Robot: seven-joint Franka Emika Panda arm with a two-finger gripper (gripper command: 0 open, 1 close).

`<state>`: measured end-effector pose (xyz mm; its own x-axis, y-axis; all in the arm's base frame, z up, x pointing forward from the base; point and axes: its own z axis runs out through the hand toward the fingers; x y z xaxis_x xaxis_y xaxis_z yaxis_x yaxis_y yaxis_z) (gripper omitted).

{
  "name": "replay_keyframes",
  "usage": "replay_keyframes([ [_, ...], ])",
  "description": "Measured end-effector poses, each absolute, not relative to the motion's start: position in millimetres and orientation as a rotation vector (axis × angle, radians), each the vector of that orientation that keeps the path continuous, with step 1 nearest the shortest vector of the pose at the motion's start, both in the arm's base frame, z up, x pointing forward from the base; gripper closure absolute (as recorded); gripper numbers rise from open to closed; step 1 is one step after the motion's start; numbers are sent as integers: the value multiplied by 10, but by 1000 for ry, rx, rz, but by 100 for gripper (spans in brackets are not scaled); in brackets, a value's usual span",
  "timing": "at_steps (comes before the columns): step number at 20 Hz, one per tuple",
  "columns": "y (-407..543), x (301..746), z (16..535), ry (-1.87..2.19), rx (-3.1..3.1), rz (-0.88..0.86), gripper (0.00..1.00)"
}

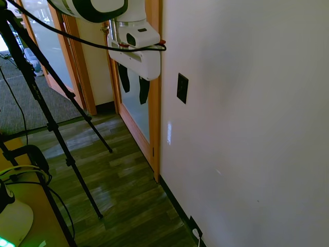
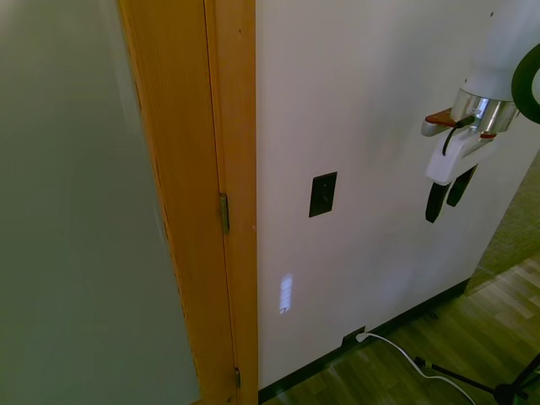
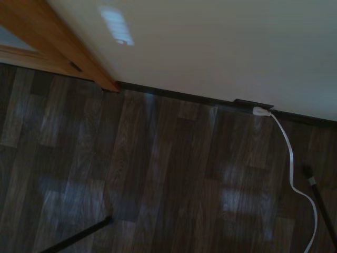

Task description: Turn on the light

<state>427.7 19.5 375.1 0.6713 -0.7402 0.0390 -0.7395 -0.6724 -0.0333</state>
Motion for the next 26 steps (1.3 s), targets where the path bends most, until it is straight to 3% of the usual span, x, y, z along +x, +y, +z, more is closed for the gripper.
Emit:
replay_keyframes([
  [3,205,4328,3735,1258,-2853,-104,0],
  [12,487,4961,2929,1154,-2696,-511,0],
  [18,585,5209,2955,1086,-2605,-687,0],
  [19,613,5260,2984,1081,-2600,-694,100],
  [26,674,5652,2882,1095,-2583,-690,100],
])
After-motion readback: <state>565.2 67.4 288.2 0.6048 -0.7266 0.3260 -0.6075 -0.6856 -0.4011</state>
